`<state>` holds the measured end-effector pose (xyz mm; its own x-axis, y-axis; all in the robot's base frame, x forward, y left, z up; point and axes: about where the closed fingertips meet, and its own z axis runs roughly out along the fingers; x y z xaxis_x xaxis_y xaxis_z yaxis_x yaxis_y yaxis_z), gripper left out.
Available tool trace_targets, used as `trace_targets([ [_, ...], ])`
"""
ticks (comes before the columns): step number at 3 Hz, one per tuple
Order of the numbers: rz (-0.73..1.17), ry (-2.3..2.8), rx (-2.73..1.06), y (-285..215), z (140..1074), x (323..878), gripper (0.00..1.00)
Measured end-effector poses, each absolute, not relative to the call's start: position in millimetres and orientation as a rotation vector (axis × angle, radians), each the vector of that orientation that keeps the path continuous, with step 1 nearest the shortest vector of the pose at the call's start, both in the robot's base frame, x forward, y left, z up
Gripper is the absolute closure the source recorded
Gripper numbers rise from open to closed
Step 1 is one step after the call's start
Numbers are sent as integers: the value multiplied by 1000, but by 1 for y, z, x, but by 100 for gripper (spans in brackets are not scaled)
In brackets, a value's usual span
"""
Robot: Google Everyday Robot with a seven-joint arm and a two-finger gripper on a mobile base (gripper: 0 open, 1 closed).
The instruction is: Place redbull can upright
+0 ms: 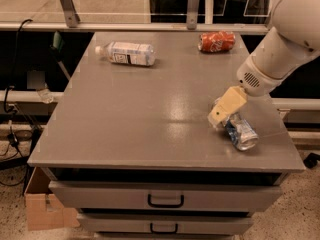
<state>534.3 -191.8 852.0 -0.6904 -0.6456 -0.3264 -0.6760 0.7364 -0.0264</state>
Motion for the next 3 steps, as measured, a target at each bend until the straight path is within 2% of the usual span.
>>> trace_targets([
  [1,145,2674,-951,-188,836,536,30],
  [3,209,2602,-904,-179,862,545,76],
])
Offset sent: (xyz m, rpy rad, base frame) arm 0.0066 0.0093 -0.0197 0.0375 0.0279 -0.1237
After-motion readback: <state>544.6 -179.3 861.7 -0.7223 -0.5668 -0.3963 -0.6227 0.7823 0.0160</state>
